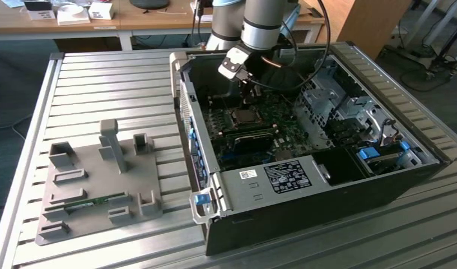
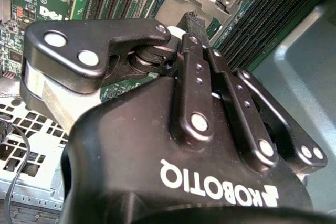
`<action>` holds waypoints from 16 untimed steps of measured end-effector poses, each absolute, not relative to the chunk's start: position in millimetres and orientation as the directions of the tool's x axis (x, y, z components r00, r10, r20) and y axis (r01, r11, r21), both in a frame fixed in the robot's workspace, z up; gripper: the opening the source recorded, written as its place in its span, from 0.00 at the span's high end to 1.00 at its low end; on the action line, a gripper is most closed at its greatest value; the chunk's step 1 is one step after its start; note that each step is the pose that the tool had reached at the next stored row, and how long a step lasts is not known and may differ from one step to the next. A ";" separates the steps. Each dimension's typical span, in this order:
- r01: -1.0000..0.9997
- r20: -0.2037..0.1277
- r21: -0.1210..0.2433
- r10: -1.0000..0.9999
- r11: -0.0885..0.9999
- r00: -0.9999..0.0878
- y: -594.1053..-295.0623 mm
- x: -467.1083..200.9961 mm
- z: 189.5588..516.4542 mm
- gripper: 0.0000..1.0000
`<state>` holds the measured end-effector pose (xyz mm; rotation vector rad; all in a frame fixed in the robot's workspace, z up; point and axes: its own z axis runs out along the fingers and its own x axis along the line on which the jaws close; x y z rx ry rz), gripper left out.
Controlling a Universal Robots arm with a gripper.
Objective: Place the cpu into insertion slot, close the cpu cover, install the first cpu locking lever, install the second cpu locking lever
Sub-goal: 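Close the cpu cover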
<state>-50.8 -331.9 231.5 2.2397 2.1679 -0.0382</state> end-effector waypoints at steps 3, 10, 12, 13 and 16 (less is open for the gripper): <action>0.999 -0.034 0.000 0.999 -0.033 0.033 -331.9 -50.8 231.4 0.90; 0.999 -0.035 0.000 0.999 -0.032 0.032 -331.9 -50.9 231.2 0.90; 1.000 -0.035 0.000 0.999 -0.027 0.027 -331.9 -50.8 231.1 0.90; 1.000 -0.035 0.000 0.999 -0.021 0.021 -331.9 -50.8 231.0 0.90; 1.000 -0.035 0.000 0.999 -0.001 0.001 -331.9 -50.9 230.9 0.90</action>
